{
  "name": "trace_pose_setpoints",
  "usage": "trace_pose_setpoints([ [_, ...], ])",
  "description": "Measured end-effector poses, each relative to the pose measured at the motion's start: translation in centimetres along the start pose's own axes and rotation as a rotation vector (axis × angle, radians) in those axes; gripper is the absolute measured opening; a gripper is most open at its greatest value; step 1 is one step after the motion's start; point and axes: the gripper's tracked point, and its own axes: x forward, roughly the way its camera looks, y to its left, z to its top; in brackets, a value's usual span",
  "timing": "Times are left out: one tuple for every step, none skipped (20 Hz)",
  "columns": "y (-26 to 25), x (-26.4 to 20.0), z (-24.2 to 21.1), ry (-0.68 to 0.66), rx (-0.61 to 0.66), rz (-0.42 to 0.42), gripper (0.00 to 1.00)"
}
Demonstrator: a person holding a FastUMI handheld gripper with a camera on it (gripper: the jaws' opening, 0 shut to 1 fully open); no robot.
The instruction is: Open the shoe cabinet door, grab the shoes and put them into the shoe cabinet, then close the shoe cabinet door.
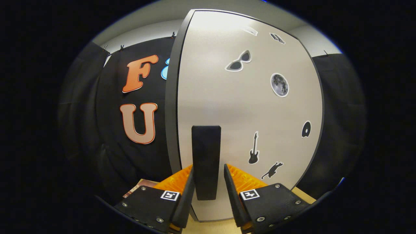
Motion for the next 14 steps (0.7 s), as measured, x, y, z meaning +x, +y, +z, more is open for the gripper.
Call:
trace_pose_setpoints([
  [0.0,0.2,-0.1,-0.001,-0.008,0.001,0.48],
  [-0.1,0.0,0.0,-0.004,-0.014,0.004,0.38],
  [-0.1,-0.1,-0.1,-0.006,-0.010,0.009,0.37],
  [0.0,-0.3,-0.1,-0.007,-0.006,0.018,0.34],
  [-0.1,-0.6,-0.1,-0.007,-0.004,0.029,0.33],
  [-0.1,-0.9,-0.1,-0.009,-0.004,0.039,0.32],
  [0.0,-1.4,-0.1,-0.005,-0.007,0.048,0.31],
  [-0.1,-2.0,-0.2,0.002,-0.009,0.055,0.29],
  [-0.3,-2.8,-0.2,0.005,-0.007,0.061,0.29],
  [-0.5,-3.8,-0.2,0.009,-0.011,0.068,0.29],
  [-0.8,-4.6,-0.2,0.009,-0.016,0.074,0.29],
  [-1.1,-5.0,-0.2,0.014,-0.017,0.081,0.29],
  [-1.4,-5.5,-0.2,0.014,-0.014,0.087,0.28],
  [-1.7,-6.2,-0.3,0.017,-0.015,0.092,0.27],
])
